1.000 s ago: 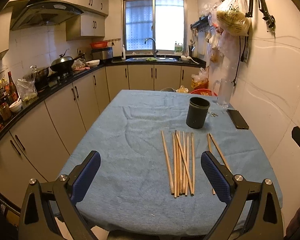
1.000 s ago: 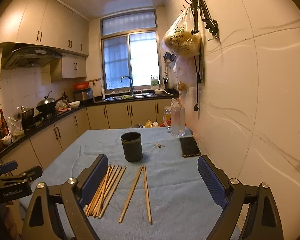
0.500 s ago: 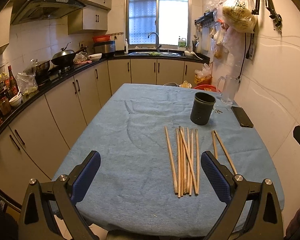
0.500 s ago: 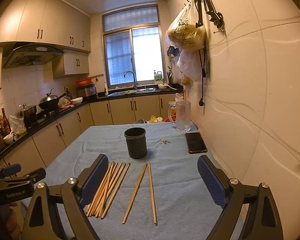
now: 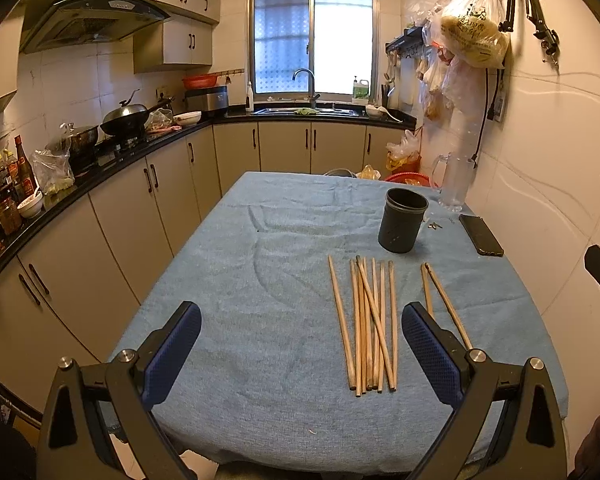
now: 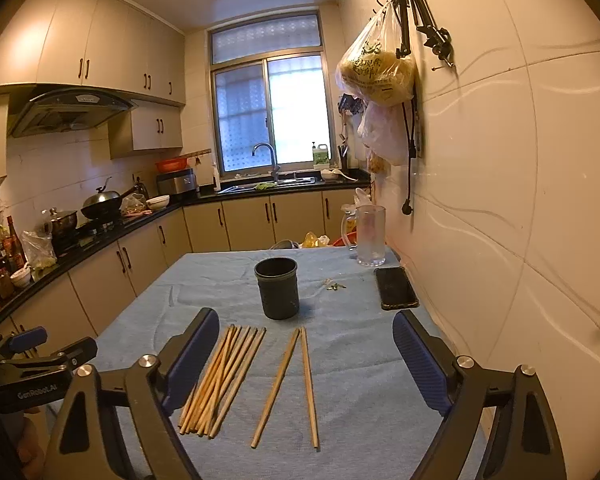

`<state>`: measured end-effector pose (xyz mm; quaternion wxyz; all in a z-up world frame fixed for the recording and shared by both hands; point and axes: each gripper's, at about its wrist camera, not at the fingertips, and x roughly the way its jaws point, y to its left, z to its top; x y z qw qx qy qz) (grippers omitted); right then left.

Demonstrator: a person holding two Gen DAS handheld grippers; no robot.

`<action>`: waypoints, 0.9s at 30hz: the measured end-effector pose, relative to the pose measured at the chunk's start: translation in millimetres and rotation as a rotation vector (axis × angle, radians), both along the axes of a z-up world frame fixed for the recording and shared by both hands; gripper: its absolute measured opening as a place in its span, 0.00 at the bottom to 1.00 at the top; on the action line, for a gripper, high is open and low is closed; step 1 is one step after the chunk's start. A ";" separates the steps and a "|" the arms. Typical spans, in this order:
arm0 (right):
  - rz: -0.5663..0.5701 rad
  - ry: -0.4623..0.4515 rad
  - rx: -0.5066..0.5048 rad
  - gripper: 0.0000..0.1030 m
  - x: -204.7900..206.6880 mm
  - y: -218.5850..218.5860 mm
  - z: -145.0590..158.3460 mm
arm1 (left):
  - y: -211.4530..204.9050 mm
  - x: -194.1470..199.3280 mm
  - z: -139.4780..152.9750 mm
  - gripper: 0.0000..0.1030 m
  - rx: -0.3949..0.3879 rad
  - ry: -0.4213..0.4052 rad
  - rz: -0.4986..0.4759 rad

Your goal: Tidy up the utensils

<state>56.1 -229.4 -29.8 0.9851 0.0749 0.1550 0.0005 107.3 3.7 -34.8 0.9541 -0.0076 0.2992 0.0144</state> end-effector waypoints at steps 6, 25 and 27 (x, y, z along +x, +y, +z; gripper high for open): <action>-0.007 -0.003 -0.006 0.87 -2.3 2.2 0.5 | -0.3 1.7 -0.7 0.97 -0.005 0.000 -0.008; 0.089 0.181 0.078 0.73 77.8 -15.9 -35.4 | 0.2 92.4 -29.3 0.89 -0.075 0.162 -0.112; 0.093 0.208 0.048 0.70 93.8 -13.4 -39.7 | -0.8 108.1 -34.0 0.87 -0.078 0.175 -0.114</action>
